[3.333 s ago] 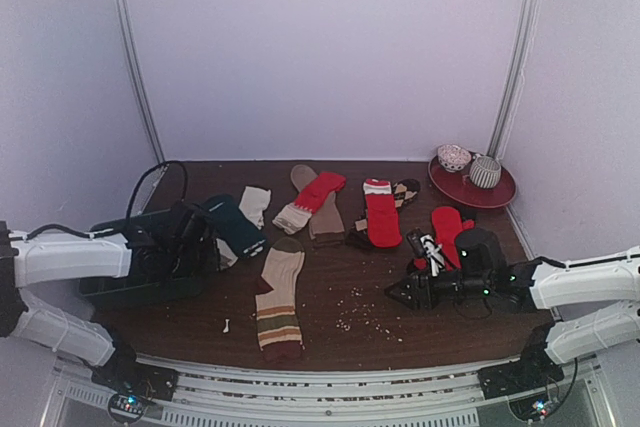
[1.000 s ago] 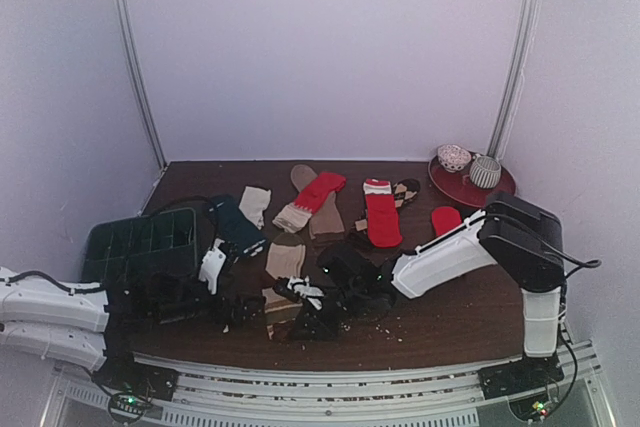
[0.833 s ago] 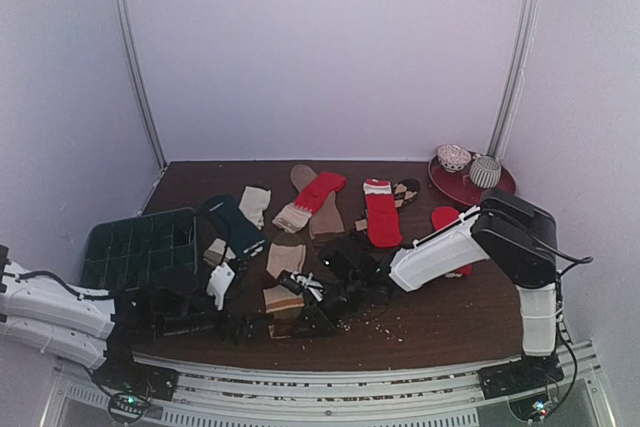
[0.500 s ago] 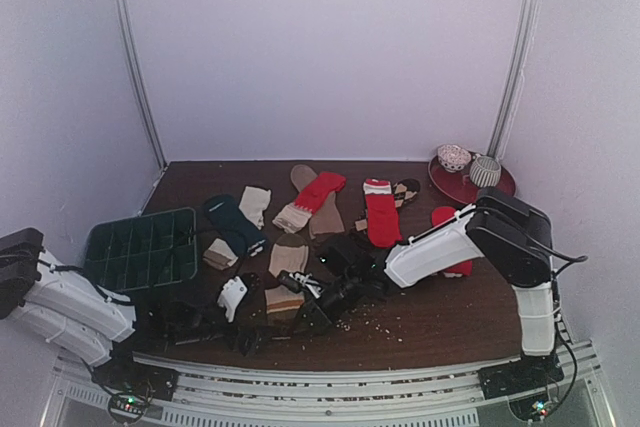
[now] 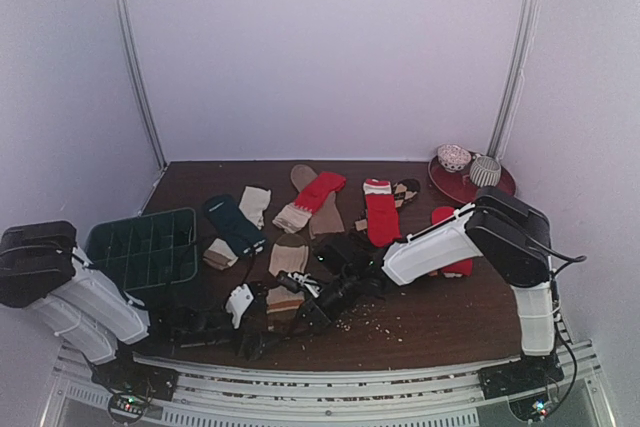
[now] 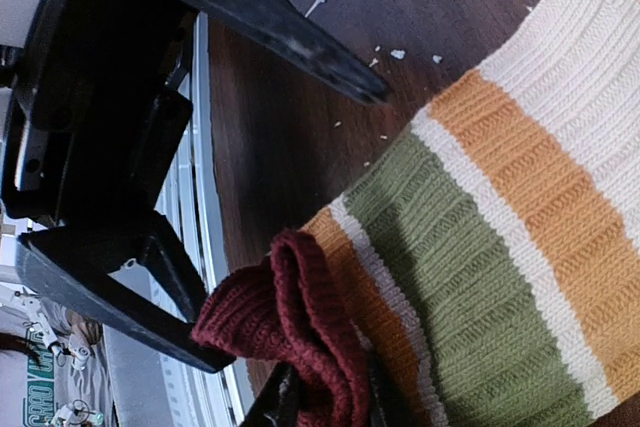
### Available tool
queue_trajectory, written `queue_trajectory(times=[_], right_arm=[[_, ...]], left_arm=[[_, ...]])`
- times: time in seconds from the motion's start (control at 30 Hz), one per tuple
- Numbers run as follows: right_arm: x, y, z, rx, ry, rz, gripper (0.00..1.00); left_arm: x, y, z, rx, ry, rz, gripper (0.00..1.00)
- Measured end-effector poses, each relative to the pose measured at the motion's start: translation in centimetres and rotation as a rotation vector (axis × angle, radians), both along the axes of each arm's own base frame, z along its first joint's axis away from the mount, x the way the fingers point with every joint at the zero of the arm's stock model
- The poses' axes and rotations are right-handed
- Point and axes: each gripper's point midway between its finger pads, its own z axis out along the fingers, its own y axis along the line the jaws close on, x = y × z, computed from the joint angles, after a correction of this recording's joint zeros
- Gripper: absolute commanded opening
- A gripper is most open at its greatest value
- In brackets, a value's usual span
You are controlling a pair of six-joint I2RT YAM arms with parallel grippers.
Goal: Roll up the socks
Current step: Roll a pair of socks at the center of the board.
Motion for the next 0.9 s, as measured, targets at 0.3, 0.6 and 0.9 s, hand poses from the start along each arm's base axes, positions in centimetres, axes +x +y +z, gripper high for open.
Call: queue_trajectory(times=[0.3, 0.6, 0.9], right_arm=[[0.0, -0.1, -0.1, 0.0, 0.003, 0.006, 0.21], [0.0, -0.1, -0.1, 0.003, 0.01, 0.009, 0.22], [0.0, 0.0, -0.1, 0.005, 0.014, 0.012, 0.24]], left_arm=[[-0.8, -0.5, -1.9, 0.01, 0.044, -0.044, 0.64], [-0.9, -1.7, 0.1, -0.085, 0.026, -0.07, 0.47], [-1.6, -2.1, -1.0, -0.091, 0.061, -0.104, 0.04]])
